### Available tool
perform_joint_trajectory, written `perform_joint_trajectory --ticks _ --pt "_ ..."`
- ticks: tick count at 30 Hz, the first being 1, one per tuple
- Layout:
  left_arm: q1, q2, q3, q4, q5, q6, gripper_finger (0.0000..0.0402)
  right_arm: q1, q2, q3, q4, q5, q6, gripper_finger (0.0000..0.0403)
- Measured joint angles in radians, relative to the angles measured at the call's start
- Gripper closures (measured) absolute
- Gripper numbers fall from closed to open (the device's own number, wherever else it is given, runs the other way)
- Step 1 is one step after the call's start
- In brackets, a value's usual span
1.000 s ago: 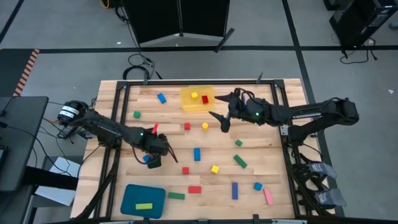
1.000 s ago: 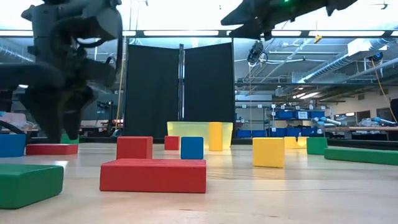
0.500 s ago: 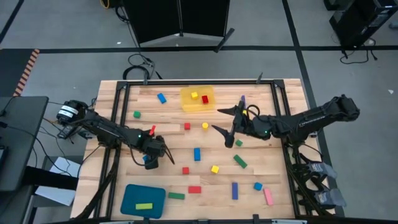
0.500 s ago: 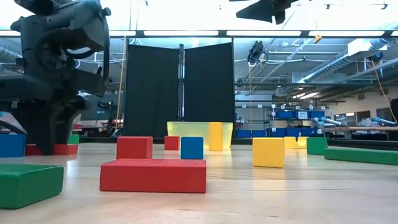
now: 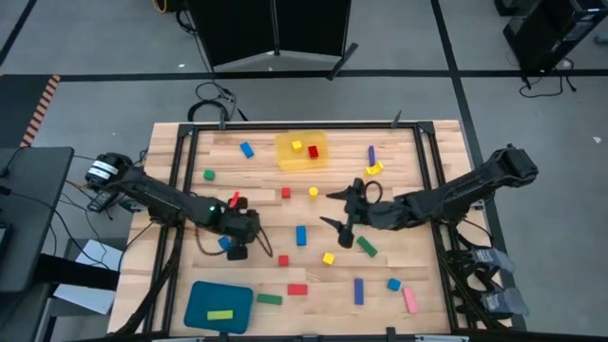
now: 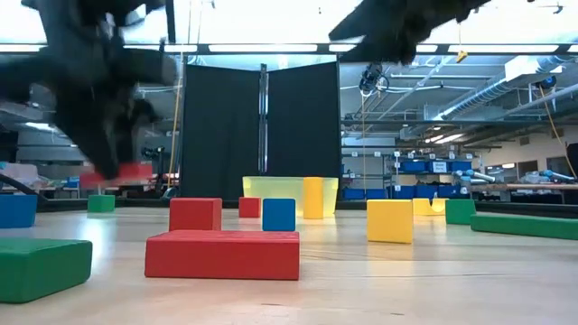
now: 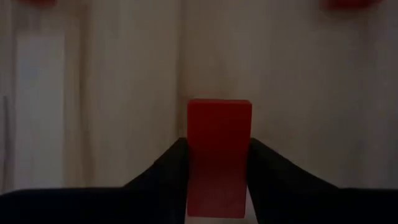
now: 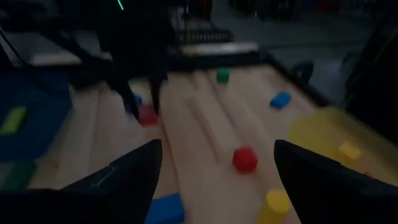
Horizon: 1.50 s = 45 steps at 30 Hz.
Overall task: Sort blocks by size
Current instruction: Put the red rectangular block into the blue bin, then put the yellow cylindrical block into the blue bin
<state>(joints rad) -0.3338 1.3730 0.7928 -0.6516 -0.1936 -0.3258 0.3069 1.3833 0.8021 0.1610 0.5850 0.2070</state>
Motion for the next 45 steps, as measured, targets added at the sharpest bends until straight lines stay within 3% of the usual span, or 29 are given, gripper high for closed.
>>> perform_joint_trajectory --ticks 8,15,19,26,28,33,36,40,45 --pt "-0.278 -0.001 0.252 -0.088 0.027 -0.132 0.0273 -0.002 0.125 0.0 -0.018 -0.009 0.081 0.0077" --pt "-0.521 0.042 0.31 -0.069 0.028 -0.483 0.0273 -0.043 0.154 0.0 -0.041 0.023 0.118 0.0074" --pt "-0.585 0.132 0.309 -0.057 0.094 -0.687 0.0273 -0.085 0.19 0.0 -0.043 0.071 0.161 0.0065" --pt "-0.629 0.276 0.309 -0.04 0.166 -0.855 0.0273 -0.142 0.315 0.0 0.031 0.042 0.17 0.0053" --pt "-0.631 0.294 0.309 -0.03 0.169 -0.878 0.0241 -0.149 0.364 0.0 0.063 0.031 0.177 0.0053" --pt "-0.636 0.302 0.309 0.036 0.179 -0.899 0.0101 -0.159 0.455 0.0 0.16 0.063 0.209 0.0053" --pt "-0.638 0.294 0.309 0.027 0.16 -0.913 0.0051 -0.178 0.488 0.0 0.183 0.087 0.242 0.0053" --pt "-0.638 0.285 0.309 0.025 0.129 -0.914 0.0036 -0.209 0.53 0.0 0.222 0.104 0.272 0.0053" --pt "-0.637 0.27 0.309 0.008 0.105 -0.908 0.0055 -0.251 0.577 0.0 0.324 0.098 0.234 0.0053"
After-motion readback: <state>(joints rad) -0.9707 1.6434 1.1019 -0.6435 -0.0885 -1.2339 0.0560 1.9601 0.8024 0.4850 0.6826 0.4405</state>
